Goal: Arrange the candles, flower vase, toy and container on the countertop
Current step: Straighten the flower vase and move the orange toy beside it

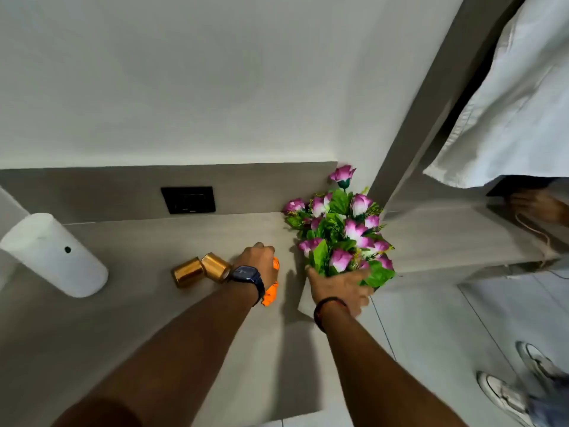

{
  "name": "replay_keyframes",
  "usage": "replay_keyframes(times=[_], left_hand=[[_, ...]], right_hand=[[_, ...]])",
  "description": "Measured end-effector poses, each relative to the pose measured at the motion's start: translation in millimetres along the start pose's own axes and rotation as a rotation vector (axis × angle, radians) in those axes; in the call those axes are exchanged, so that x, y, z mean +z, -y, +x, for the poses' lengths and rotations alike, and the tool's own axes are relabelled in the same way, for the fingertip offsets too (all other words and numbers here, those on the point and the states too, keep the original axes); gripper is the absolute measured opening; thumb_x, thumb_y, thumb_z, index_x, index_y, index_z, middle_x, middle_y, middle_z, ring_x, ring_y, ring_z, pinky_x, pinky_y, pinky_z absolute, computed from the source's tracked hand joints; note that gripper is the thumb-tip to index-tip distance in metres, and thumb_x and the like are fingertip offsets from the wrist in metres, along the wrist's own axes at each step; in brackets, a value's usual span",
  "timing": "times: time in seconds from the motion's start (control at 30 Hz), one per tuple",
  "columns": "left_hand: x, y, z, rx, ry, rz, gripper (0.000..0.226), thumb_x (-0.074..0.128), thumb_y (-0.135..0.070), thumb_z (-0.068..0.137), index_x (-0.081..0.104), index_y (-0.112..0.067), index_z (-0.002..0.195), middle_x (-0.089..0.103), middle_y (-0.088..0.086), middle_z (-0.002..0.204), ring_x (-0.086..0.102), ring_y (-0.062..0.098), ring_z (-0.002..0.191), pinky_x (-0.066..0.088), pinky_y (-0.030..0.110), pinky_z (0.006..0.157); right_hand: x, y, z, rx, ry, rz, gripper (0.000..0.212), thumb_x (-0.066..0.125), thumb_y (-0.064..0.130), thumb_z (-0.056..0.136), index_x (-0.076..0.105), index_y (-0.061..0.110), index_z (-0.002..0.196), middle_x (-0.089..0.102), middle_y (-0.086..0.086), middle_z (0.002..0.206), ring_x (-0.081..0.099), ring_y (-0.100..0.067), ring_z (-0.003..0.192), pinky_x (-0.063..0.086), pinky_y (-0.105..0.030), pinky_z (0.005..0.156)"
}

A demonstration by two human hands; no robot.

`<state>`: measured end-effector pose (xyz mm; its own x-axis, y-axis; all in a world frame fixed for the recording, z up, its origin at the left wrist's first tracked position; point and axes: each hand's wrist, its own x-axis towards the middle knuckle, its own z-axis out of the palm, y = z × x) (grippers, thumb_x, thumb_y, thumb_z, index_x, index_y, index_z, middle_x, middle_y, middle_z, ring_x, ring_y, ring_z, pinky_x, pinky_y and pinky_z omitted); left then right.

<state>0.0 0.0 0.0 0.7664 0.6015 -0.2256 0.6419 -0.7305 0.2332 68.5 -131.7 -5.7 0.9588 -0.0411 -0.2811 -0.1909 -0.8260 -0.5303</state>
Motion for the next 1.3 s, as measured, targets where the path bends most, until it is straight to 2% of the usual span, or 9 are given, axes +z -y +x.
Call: replay_keyframes(times=[0.1,0.2,0.37,0.6,0.8,0.9,1.1,1.23,1.3], left_hand=[[6,2,12,0.031,0.016,0.088,0.036,0.052,-0.008,0.088,0.054,-0.011,0.124,0.052,0.014,0.127,0.049,0.037,0.115,0.048,0.046,0.092],[11,-5,20,-0.034,0.010,0.035,0.032,0.057,-0.022,0.087,0.056,-0.011,0.116,0.055,0.015,0.121,0.055,0.036,0.109,0.049,0.043,0.085],[36,-17,27,-0.119,0.044,0.088,0.049,0.066,-0.037,0.083,0.054,-0.010,0.121,0.051,0.015,0.128,0.052,0.035,0.114,0.047,0.041,0.090],[48,-25,40,-0.201,0.071,0.231,0.047,0.060,-0.019,0.086,0.048,-0.007,0.130,0.042,0.014,0.135,0.047,0.036,0.119,0.045,0.043,0.093],[45,-13,48,-0.215,-0.023,0.249,0.031,0.048,-0.006,0.089,0.053,-0.005,0.120,0.057,0.017,0.117,0.056,0.038,0.107,0.048,0.044,0.087],[42,-7,57,-0.218,-0.053,0.062,0.030,0.060,-0.014,0.082,0.059,-0.010,0.112,0.059,0.015,0.112,0.058,0.036,0.102,0.050,0.040,0.082],[35,-7,81,-0.272,-0.076,-0.690,0.031,0.080,-0.035,0.062,0.071,-0.020,0.088,0.072,0.002,0.083,0.066,0.026,0.079,0.048,0.027,0.064],[45,-2,86,-0.277,-0.114,-0.885,0.020,0.080,-0.022,0.063,0.072,-0.016,0.081,0.074,0.004,0.078,0.069,0.025,0.080,0.055,0.033,0.072],[51,3,85,-0.305,-0.158,-0.924,0.029,0.079,-0.019,0.065,0.072,-0.016,0.094,0.074,0.005,0.086,0.069,0.024,0.087,0.054,0.031,0.078]], right_hand=[[16,-7,-6,0.155,0.103,0.021,0.136,0.080,0.060,0.058,-0.008,0.010,0.150,0.031,-0.029,0.143,0.037,-0.043,0.127,0.041,-0.050,0.098],[36,-12,0,0.146,0.084,0.046,0.129,0.082,0.050,0.060,-0.001,0.007,0.149,0.037,-0.026,0.140,0.041,-0.041,0.125,0.041,-0.049,0.098],[47,-20,19,0.037,-0.104,0.200,0.106,0.083,0.048,0.057,0.028,0.002,0.135,0.050,-0.022,0.128,0.050,-0.042,0.116,0.046,-0.049,0.090],[51,-24,48,-0.282,-0.143,0.413,0.092,0.088,0.035,0.053,0.035,0.009,0.124,0.061,-0.018,0.113,0.061,-0.038,0.102,0.051,-0.043,0.084],[63,-15,70,-0.562,-0.042,0.427,0.083,0.093,0.022,0.052,0.049,0.003,0.119,0.042,0.004,0.100,0.045,-0.010,0.086,0.036,-0.010,0.078],[71,-10,77,-0.581,-0.028,0.466,0.086,0.094,0.020,0.051,0.052,-0.005,0.122,0.052,-0.010,0.106,0.042,-0.013,0.098,0.016,0.014,0.081],[77,-2,90,-0.562,0.013,0.519,0.071,0.085,0.038,0.056,0.061,0.007,0.115,0.062,-0.014,0.112,0.058,-0.019,0.101,0.022,0.010,0.083],[85,2,99,-0.551,0.028,0.552,0.065,0.089,0.029,0.056,0.061,0.007,0.110,0.064,-0.006,0.102,0.056,-0.008,0.091,0.024,0.010,0.080],[91,1,104,-0.545,0.056,0.556,0.054,0.091,0.022,0.056,0.064,0.012,0.102,0.063,0.005,0.093,0.056,-0.008,0.088,0.022,0.011,0.082]])
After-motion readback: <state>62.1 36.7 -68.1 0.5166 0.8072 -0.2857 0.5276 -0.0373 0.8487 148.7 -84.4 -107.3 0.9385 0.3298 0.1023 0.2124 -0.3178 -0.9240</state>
